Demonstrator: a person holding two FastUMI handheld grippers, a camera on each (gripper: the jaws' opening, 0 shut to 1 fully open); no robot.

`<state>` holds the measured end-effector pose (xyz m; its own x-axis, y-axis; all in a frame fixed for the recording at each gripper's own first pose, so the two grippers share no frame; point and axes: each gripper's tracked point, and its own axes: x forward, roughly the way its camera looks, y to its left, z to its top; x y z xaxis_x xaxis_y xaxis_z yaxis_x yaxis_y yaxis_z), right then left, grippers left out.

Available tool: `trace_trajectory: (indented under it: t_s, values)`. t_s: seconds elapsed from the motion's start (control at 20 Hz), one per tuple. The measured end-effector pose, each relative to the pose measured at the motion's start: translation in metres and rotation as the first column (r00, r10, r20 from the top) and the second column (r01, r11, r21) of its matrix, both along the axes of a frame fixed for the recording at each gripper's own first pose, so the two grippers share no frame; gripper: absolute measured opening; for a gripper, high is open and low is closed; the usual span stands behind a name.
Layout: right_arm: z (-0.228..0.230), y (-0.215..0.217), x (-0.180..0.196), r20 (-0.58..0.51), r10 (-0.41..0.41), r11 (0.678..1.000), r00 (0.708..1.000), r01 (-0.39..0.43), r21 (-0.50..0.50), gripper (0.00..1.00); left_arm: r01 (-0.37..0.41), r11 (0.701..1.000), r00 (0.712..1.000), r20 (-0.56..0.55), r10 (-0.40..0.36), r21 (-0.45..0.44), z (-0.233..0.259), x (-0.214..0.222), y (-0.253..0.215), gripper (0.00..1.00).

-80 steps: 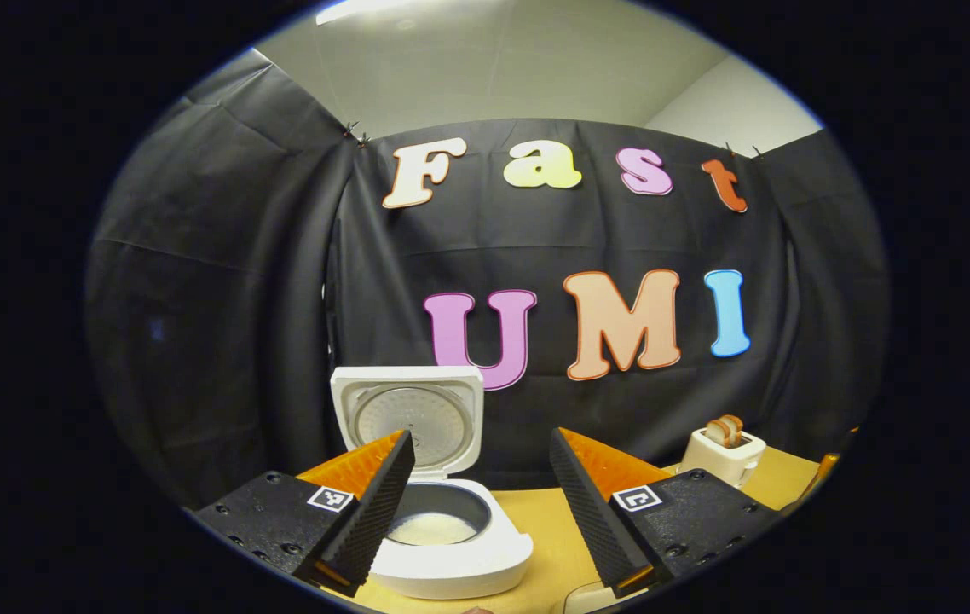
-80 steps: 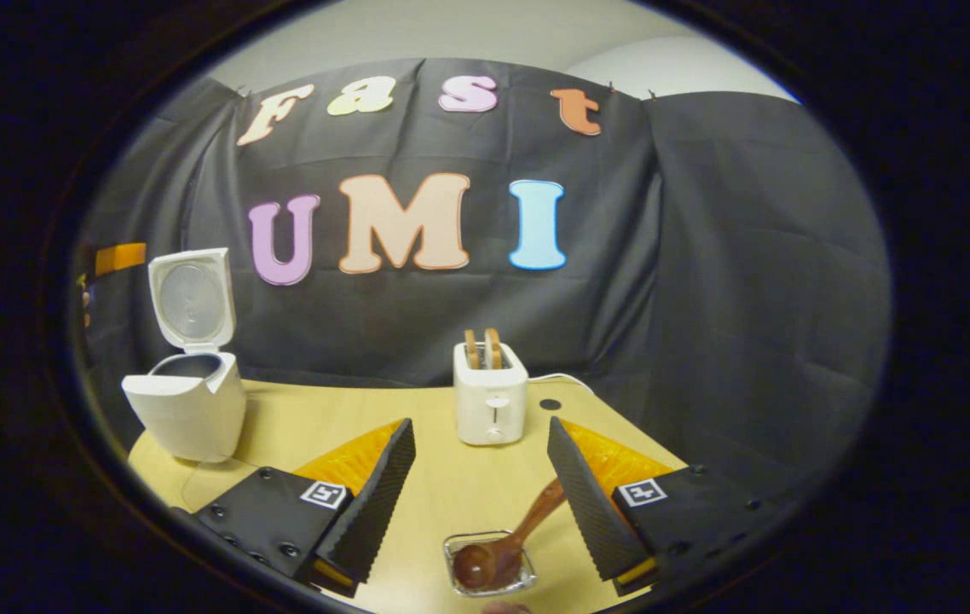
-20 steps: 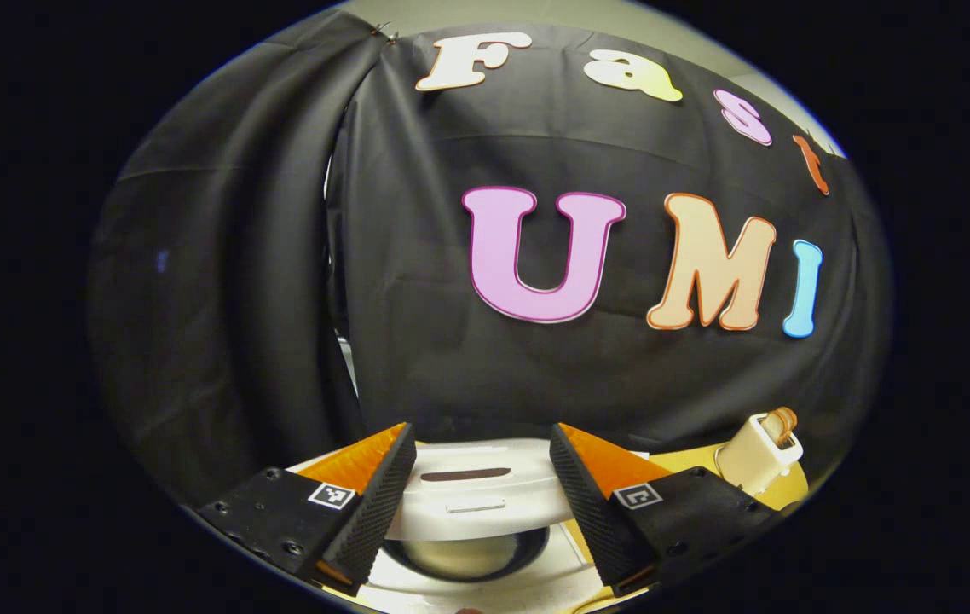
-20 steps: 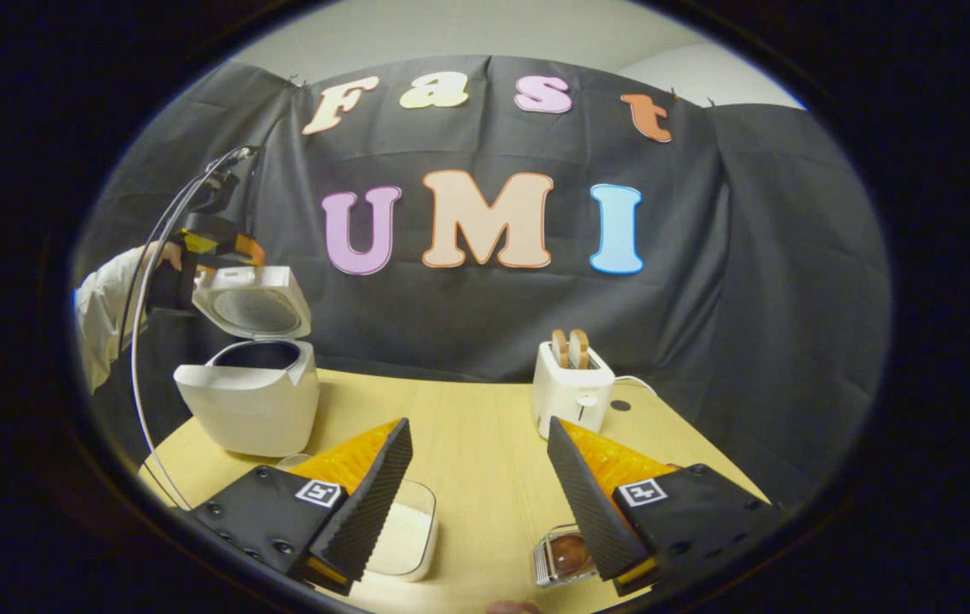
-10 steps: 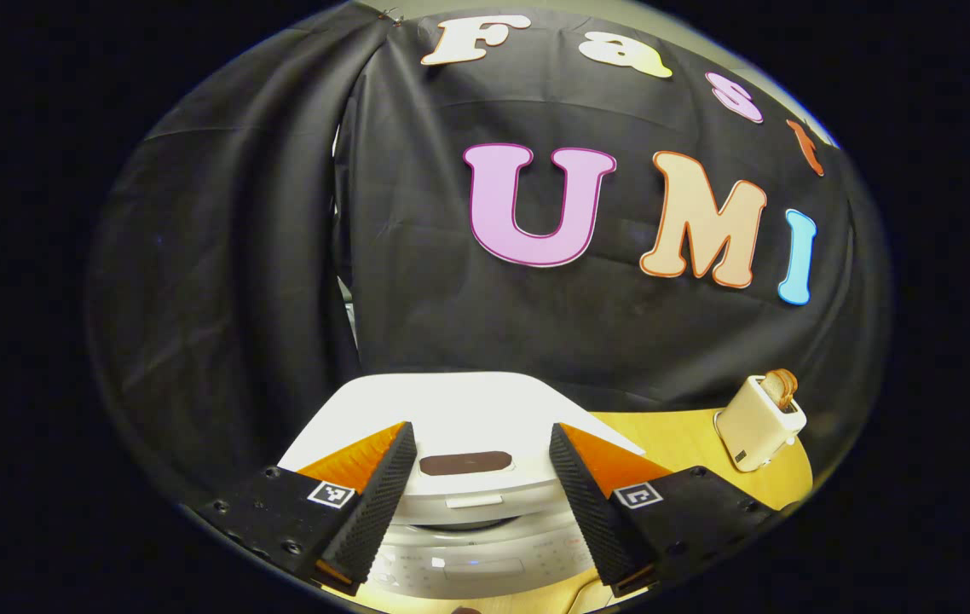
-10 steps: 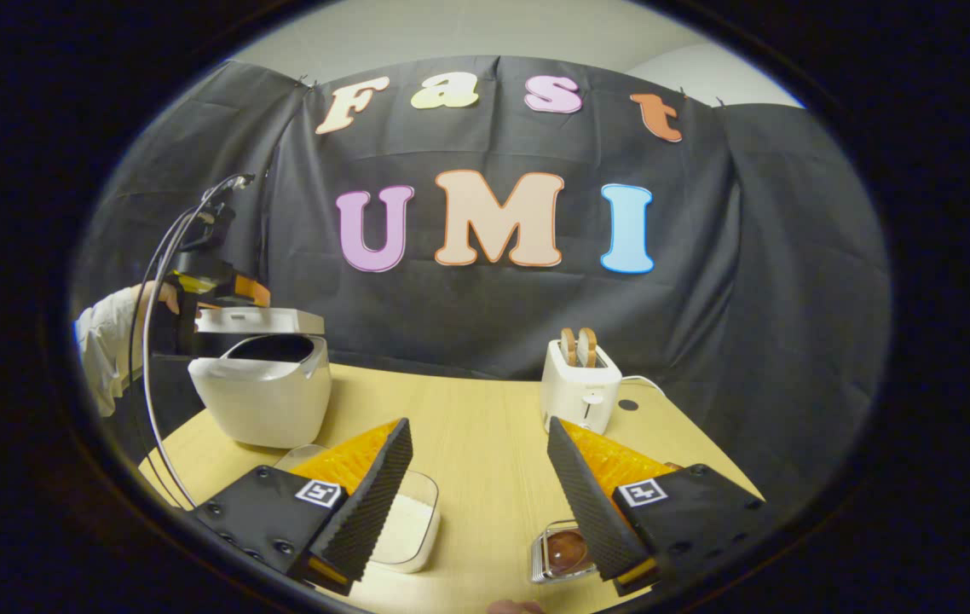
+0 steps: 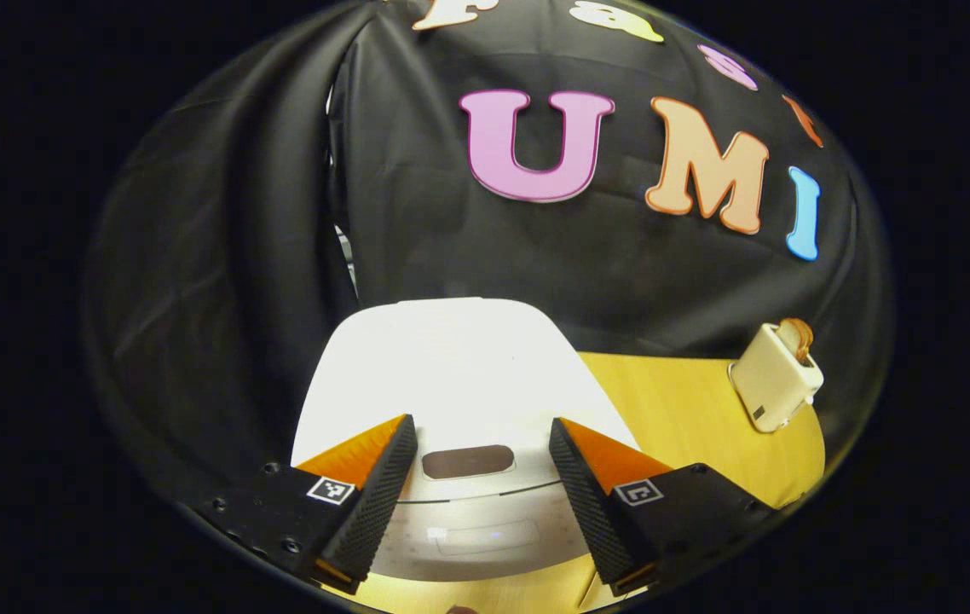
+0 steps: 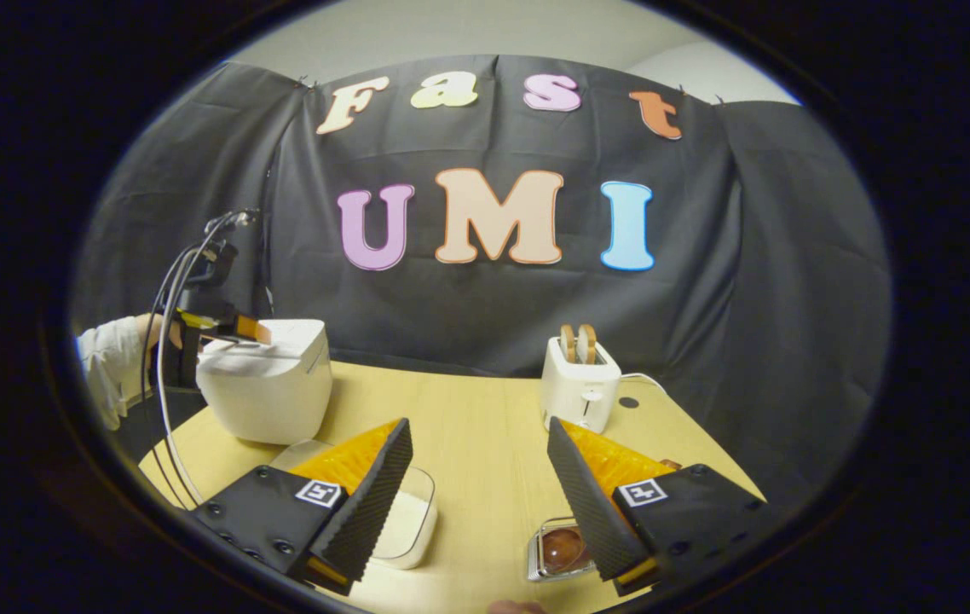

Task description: Close the left gripper, press the button to open the rice cooker; take a wooden spoon from the chopstick holder with the right hand, scoop a spoonful of rice and pour it into the rice cooker, then put the wooden spoon back into the chopstick holder.

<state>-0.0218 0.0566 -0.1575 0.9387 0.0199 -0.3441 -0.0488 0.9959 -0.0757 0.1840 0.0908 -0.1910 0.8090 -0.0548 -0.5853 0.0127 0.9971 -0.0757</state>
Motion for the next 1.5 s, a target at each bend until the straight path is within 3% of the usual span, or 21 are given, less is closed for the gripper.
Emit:
trace_trajectory:
  t_s: [0.1, 0.2, 0.4, 0.5, 0.65, 0.85, 1.2, 1.5]
  values:
    - [-0.005, 0.000, -0.001, -0.010, 0.001, 1.000, 1.000, -0.001, 0.005, 0.97, 0.022, 0.999, 1.000, -0.004, -0.021, 0.048, -0.004, -0.001, 0.002, 0.94]
    - [-0.008, 0.002, 0.001, -0.016, -0.002, 1.000, 1.000, 0.002, 0.015, 0.97, -0.005, 1.000, 1.000, 0.009, 0.005, 0.012, 0.000, -0.002, 0.006, 0.95]
    - [-0.004, 0.009, 0.006, -0.008, 0.017, 0.999, 1.000, -0.017, 0.041, 0.98, 0.023, 0.999, 0.997, 0.068, -0.026, 0.045, 0.002, -0.002, 0.003, 0.94]
    - [0.008, 0.009, 0.010, 0.020, 0.024, 0.999, 1.000, -0.025, 0.046, 0.98, -0.014, 1.000, 0.995, 0.098, 0.012, 0.017, 0.018, -0.015, 0.006, 0.95]
    - [0.023, 0.010, 0.017, 0.060, 0.032, 0.998, 0.998, -0.035, 0.059, 0.99, -0.019, 1.000, 0.968, 0.252, 0.015, 0.011, 0.066, -0.041, -0.001, 0.95]
    - [0.034, 0.016, 0.024, 0.089, 0.042, 0.995, 0.995, -0.050, 0.092, 0.99, 0.000, 0.999, 0.910, 0.414, -0.018, 0.044, 0.118, -0.098, -0.020, 0.94]
    - [0.056, 0.033, 0.025, 0.158, 0.071, 0.989, 0.985, -0.090, 0.121, 1.00, -0.039, 0.999, 0.860, 0.509, 0.027, 0.012, 0.150, -0.191, -0.041, 0.94]
    - [0.061, 0.044, 0.026, 0.182, 0.092, 0.983, 0.979, -0.118, 0.139, 1.00, -0.078, 0.997, 0.860, 0.504, 0.072, -0.009, 0.148, -0.214, -0.035, 0.94]
